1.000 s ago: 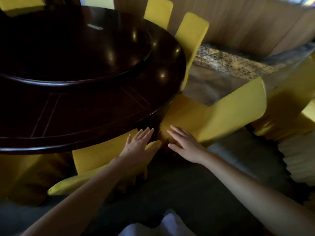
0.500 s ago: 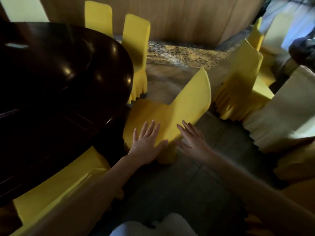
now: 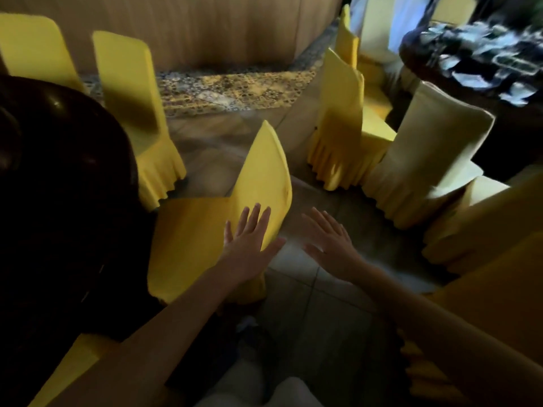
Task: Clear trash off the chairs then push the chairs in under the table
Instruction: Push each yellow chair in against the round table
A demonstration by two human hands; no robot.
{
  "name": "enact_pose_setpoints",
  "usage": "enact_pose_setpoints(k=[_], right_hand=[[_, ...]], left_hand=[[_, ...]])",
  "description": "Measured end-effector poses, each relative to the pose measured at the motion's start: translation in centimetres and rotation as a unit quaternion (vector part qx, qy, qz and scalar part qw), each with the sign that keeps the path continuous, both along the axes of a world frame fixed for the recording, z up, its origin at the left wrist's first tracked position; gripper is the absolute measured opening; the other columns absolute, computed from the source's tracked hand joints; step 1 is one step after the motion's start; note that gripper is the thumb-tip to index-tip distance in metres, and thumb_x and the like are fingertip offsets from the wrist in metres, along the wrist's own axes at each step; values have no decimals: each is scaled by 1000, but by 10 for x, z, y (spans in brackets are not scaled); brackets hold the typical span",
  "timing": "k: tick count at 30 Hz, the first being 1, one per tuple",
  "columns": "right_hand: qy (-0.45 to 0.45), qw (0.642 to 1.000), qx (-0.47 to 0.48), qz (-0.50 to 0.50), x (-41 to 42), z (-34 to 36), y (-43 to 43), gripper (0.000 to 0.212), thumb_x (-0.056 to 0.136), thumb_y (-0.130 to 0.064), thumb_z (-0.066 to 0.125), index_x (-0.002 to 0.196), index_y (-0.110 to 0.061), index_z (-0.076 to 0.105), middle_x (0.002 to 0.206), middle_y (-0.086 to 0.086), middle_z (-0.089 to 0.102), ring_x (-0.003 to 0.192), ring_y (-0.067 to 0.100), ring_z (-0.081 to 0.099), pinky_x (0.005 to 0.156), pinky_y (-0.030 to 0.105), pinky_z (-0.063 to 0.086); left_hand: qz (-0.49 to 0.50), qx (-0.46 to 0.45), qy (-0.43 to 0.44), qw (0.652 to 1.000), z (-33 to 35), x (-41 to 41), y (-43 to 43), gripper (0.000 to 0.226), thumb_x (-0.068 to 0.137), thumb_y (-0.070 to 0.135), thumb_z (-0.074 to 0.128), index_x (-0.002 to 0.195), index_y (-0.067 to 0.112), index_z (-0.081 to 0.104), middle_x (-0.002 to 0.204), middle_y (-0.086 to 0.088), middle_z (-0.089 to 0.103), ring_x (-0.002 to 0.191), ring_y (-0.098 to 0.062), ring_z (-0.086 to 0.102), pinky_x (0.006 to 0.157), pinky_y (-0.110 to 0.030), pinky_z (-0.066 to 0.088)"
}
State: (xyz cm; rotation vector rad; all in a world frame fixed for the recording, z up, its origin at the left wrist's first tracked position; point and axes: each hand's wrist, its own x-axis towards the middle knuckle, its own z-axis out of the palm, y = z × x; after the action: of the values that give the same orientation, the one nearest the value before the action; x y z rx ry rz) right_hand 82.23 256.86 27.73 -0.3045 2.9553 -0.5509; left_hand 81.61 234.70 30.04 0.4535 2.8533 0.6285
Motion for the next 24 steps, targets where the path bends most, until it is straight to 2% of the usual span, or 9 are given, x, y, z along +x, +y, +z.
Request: enact_pose_setpoints(k=[6,13,19,24], right_hand=[[-13,999,27,-45,-77,-2,33,74,91,-54,43,147,-42,-2,159,-7,-8,142,15,-15,113,49,0],[-8,996,40,-75,-167,7,50,72,94,-48,45,149,-35,1,160,-4,-10,144,18,-16,114,51,-1],[-8,997,45,-61,-213,4,55,71,94,-51,42,149,-35,1,159,-7,-11,144,15,-18,116,52,-1],[-26,998,45,-33,-263,5,61,70,94,-55,37,150,-33,1,159,-6,-10,145,16,-17,116,51,-2]], left_hand=[[-34,23,-5,999,-3,-98,36,74,89,66,23,148,31,-3,158,7,-13,143,-13,-18,112,-50,-13],[-59,45,6,997,-5,-199,64,73,89,65,24,148,33,-5,158,8,-15,143,-12,-19,112,-48,-14],[-69,36,5,997,-8,-246,75,75,89,66,22,147,33,-9,157,8,-19,142,-11,-21,111,-44,-17],[-29,30,18,999,-10,-283,77,75,89,65,24,147,31,-10,157,7,-19,142,-12,-20,111,-44,-16]])
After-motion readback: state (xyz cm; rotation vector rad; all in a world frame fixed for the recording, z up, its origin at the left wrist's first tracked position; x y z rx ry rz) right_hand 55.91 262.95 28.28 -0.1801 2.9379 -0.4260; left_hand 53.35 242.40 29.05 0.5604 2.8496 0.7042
